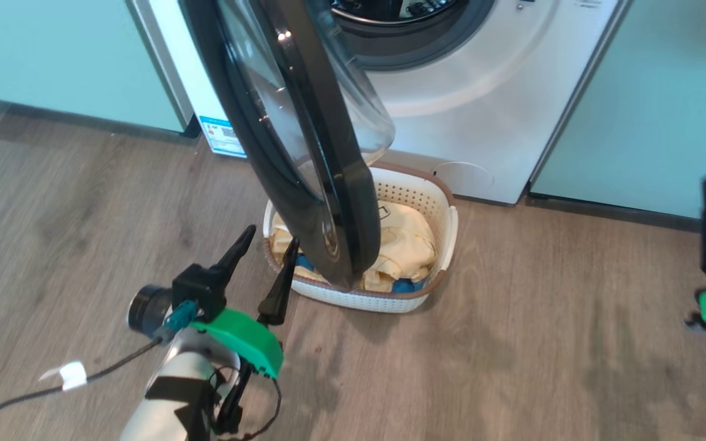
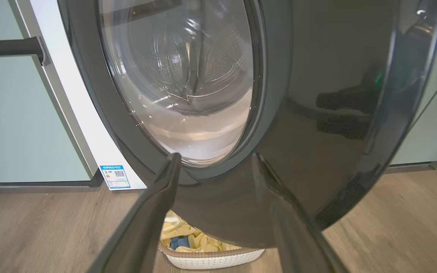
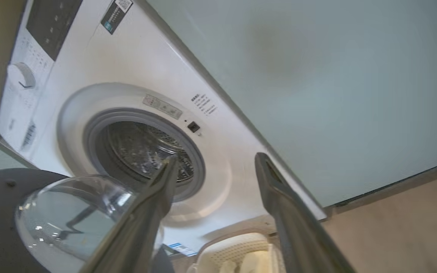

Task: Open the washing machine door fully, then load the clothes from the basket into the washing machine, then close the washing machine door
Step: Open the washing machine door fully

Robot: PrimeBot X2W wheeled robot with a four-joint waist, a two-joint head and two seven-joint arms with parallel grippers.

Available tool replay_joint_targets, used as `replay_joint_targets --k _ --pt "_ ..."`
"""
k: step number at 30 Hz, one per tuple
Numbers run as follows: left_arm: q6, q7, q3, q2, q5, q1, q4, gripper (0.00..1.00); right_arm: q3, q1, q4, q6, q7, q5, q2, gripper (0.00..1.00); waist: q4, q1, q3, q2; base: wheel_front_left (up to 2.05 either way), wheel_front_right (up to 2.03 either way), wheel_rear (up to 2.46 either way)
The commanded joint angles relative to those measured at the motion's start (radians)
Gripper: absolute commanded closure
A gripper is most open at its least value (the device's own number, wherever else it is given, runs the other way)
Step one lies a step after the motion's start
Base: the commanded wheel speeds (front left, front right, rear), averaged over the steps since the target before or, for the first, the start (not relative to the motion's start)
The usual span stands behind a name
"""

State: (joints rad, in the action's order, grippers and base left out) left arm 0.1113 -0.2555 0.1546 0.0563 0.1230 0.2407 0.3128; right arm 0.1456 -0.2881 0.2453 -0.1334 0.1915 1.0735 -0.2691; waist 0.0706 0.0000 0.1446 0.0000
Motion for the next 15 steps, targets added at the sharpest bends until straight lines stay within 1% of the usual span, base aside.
replay_joint_targets --k 1,2,4,6,7,10,13,15 --pt "-0.007 -0.006 -0.049 0.027 -0.005 0.007 -0.033 0.00 -0.024 0.018 -0.024 0.003 0.032 -0.086 -0.020 0.00 -0.015 0.0000 -0.010 0.0000 0.00 0.00 0.00" --pt "-0.007 -0.006 -0.049 0.027 -0.005 0.007 -0.033 0.00 -0.024 0.018 -0.024 0.003 0.032 -0.086 -0.020 0.00 -0.015 0.0000 -0.010 0.0000 0.00 0.00 0.00" --pt "-0.008 -0.006 -0.054 0.029 -0.006 -0.001 -0.036 0.00 -0.067 0.055 -0.023 0.003 0.051 -0.204 -0.015 0.00 -0.023 0.0000 -0.013 0.0000 0.00 0.00 0.00" --pt "-0.009 -0.006 -0.060 0.030 -0.006 -0.007 -0.038 0.00 -0.114 0.088 -0.039 0.003 0.060 -0.309 0.010 0.00 -0.030 0.0000 -0.016 0.0000 0.00 0.00 0.00" --pt "-0.009 -0.006 -0.062 0.031 -0.006 -0.009 -0.038 0.00 -0.138 0.106 -0.047 0.003 0.063 -0.378 0.018 0.00 -0.034 0.0000 -0.017 0.0000 0.00 0.00 0.00" --pt "-0.010 -0.006 -0.070 0.034 -0.004 -0.016 -0.036 0.00 -0.196 0.157 -0.094 0.003 0.067 -0.543 0.066 0.00 -0.043 0.0000 -0.025 0.0000 0.00 0.00 0.00" --pt "-0.010 -0.006 -0.076 0.035 -0.003 -0.022 -0.035 0.00 -0.230 0.208 -0.144 0.003 0.068 -0.679 0.109 0.00 -0.048 0.0000 -0.029 0.0000 0.00 0.00 0.00" --pt "-0.010 -0.006 -0.080 0.036 -0.002 -0.025 -0.034 0.00 -0.243 0.241 -0.171 0.003 0.069 -0.741 0.137 0.00 -0.050 0.0000 -0.033 0.0000 0.00 0.00 0.00"
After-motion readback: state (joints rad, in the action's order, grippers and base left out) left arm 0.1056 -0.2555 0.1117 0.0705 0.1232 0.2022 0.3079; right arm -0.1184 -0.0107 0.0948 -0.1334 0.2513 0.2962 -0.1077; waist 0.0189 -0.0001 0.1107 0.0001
